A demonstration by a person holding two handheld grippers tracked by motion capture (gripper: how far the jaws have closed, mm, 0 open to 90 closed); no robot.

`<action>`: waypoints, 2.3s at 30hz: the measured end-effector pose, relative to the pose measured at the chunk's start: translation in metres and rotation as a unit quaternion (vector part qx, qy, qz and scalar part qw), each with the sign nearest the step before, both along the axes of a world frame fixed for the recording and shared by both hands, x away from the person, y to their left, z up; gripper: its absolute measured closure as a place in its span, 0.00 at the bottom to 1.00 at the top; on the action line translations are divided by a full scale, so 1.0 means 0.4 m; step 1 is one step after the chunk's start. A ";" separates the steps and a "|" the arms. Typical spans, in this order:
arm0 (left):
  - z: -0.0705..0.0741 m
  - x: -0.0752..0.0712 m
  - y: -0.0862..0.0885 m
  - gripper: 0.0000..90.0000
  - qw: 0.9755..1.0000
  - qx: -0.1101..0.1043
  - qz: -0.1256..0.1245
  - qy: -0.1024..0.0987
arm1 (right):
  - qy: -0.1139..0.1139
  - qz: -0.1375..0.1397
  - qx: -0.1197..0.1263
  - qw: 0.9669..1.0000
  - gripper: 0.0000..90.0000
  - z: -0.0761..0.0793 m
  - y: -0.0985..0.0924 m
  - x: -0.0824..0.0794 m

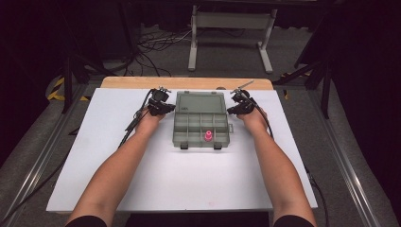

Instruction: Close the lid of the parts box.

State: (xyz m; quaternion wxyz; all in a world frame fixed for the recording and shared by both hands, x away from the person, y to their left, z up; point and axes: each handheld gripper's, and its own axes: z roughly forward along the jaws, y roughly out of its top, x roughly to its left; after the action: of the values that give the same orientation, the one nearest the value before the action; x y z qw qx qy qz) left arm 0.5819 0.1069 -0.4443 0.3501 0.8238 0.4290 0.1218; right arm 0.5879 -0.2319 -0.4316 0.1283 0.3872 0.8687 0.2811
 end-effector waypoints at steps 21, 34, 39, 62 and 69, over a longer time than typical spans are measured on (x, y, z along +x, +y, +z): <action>-0.017 0.006 0.000 1.00 1.000 0.002 -0.003 0.030 | 0.008 0.002 -0.008 1.000 1.00 -0.008 0.008 0.003; -0.018 0.008 0.000 1.00 1.000 0.000 0.001 0.030 | -0.001 0.007 -0.020 1.000 1.00 -0.008 0.014 0.005; -0.019 0.009 0.000 1.00 1.000 -0.004 0.005 0.030 | -0.004 0.008 -0.023 1.000 1.00 -0.008 0.016 0.006; -0.026 0.014 -0.006 1.00 1.000 -0.012 0.012 0.016 | -0.024 0.004 -0.021 0.999 1.00 -0.013 0.022 0.015; -0.027 0.014 -0.007 1.00 1.000 -0.016 0.017 0.015 | -0.030 0.004 -0.021 0.999 1.00 -0.014 0.024 0.016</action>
State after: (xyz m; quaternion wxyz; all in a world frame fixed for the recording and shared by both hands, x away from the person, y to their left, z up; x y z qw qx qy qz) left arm 0.5873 0.1041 -0.4551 0.3547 0.8126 0.4495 0.1088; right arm 0.5944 -0.2222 -0.4374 0.1611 0.3723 0.8718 0.2747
